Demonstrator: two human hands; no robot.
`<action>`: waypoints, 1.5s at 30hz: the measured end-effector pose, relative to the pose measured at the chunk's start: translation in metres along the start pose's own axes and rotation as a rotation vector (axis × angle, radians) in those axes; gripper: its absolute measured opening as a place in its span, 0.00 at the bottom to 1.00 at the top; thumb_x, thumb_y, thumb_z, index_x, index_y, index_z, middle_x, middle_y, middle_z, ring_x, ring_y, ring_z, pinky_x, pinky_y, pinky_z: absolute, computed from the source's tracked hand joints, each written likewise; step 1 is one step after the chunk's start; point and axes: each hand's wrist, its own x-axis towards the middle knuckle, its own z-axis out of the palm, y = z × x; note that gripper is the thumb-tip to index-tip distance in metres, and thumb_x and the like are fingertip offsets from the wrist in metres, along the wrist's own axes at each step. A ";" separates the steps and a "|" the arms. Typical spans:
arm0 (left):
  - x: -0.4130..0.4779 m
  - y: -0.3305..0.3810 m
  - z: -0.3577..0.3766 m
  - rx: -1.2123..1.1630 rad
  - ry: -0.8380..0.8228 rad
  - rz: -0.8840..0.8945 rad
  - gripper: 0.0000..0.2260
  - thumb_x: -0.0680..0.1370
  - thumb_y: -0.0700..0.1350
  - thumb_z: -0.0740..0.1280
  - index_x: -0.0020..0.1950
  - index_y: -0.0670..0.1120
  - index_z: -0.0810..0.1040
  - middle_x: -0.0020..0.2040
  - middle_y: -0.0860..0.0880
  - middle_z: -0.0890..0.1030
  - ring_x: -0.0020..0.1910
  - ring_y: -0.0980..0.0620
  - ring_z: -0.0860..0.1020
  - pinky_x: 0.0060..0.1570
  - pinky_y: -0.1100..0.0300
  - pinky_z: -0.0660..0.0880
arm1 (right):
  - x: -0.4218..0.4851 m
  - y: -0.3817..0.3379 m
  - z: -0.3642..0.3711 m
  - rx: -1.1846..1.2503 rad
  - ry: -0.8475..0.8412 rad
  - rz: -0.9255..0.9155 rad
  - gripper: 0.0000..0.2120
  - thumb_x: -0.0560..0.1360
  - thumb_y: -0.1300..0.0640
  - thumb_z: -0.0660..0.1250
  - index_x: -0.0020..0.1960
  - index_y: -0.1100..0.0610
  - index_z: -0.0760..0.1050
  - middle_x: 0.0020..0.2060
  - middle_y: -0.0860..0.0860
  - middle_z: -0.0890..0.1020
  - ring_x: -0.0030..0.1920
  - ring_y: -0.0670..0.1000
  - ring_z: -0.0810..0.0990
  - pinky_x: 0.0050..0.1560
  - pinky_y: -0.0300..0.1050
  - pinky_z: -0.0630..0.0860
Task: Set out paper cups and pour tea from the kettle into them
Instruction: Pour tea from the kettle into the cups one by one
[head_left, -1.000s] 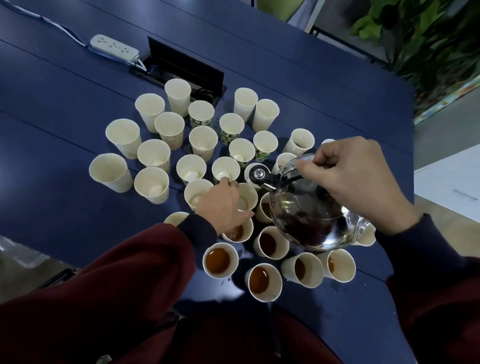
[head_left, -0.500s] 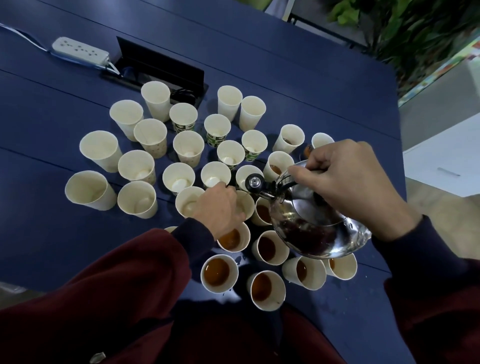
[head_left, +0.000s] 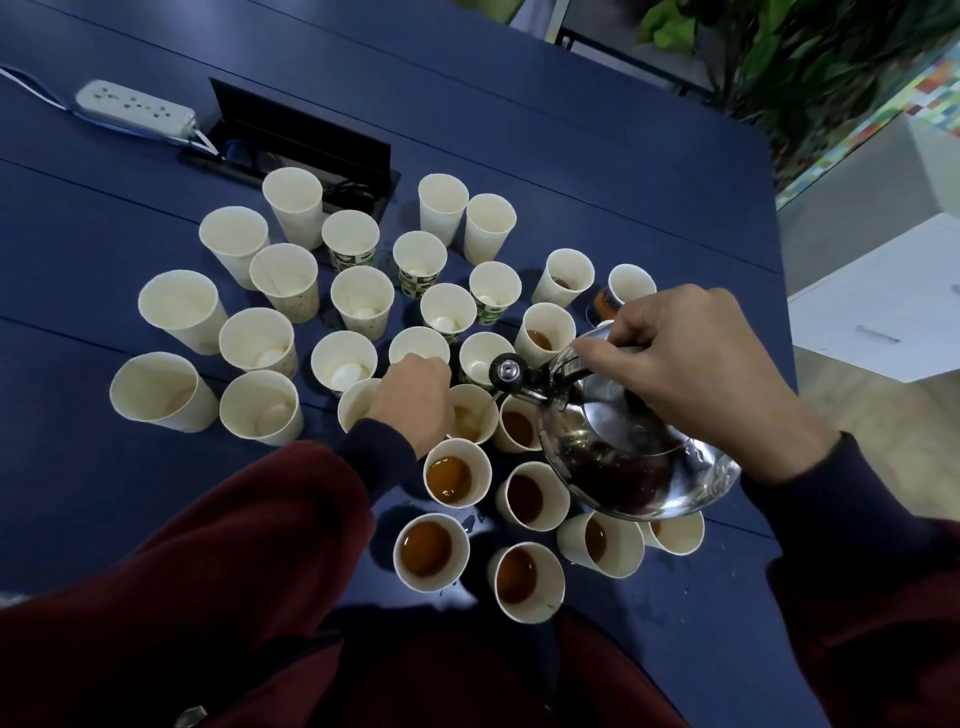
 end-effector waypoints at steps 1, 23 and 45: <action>0.001 0.000 -0.001 -0.001 -0.001 -0.002 0.10 0.82 0.42 0.60 0.59 0.41 0.78 0.56 0.40 0.80 0.54 0.41 0.80 0.43 0.57 0.66 | 0.000 -0.001 0.000 0.009 -0.005 0.003 0.15 0.74 0.48 0.72 0.33 0.56 0.80 0.26 0.50 0.79 0.34 0.49 0.76 0.34 0.45 0.69; 0.009 -0.015 0.003 0.082 0.052 -0.042 0.11 0.81 0.45 0.62 0.60 0.43 0.79 0.54 0.41 0.80 0.52 0.41 0.80 0.42 0.53 0.72 | 0.009 -0.011 0.002 -0.017 -0.005 -0.055 0.19 0.74 0.49 0.72 0.27 0.55 0.73 0.25 0.50 0.73 0.35 0.53 0.73 0.35 0.49 0.69; 0.070 -0.003 -0.023 0.307 0.011 0.572 0.27 0.76 0.44 0.66 0.75 0.53 0.67 0.69 0.51 0.70 0.66 0.46 0.66 0.58 0.48 0.65 | 0.028 0.010 -0.010 0.065 0.097 0.057 0.19 0.76 0.44 0.69 0.31 0.54 0.77 0.25 0.52 0.76 0.31 0.49 0.73 0.31 0.44 0.68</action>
